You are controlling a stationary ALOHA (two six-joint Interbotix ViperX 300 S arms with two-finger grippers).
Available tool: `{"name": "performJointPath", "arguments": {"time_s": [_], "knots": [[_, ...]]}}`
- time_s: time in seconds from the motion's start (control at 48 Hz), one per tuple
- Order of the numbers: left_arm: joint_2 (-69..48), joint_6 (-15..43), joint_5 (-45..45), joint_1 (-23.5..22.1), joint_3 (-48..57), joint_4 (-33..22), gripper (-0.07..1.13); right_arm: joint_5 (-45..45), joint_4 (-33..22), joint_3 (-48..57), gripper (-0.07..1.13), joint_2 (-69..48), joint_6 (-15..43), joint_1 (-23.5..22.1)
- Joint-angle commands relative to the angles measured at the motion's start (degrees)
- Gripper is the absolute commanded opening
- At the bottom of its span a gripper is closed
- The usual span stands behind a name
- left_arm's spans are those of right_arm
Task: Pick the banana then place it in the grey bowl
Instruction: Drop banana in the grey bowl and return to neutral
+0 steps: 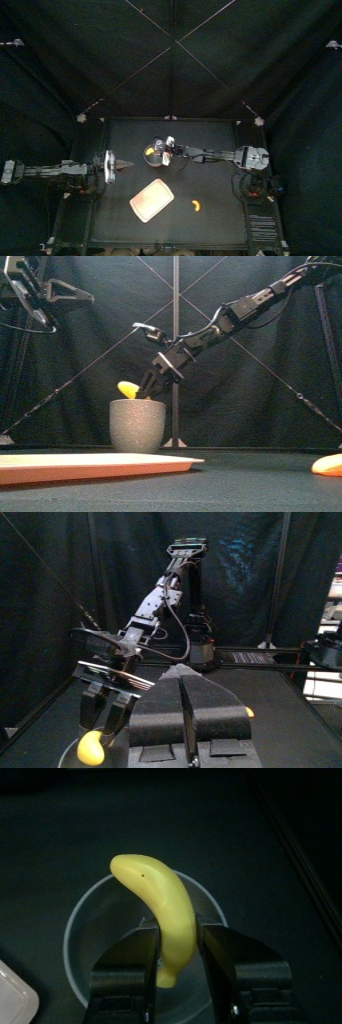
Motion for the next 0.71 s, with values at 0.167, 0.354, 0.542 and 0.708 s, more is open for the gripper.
{"name": "performJointPath", "arguments": {"time_s": [0.167,0.354,0.542,0.708], "knots": [[0.1,0.0,-0.5,0.1,-0.8,0.2,-0.01,0.1,1.0,-0.5,0.83,-3.1,0.1,0.1],[0.1,0.0,-0.5,0.1,-0.7,0.1,-0.01,-1.0,0.6,0.4,0.84,-5.8,-0.1,0.3],[0.2,0.0,-0.5,0.1,-0.2,0.1,-0.01,-7.2,1.1,7.6,0.84,-14.0,0.1,2.5],[0.1,0.0,-0.5,0.1,0.4,0.1,-0.01,-15.3,4.7,18.7,0.84,-23.7,0.3,5.8]]}}
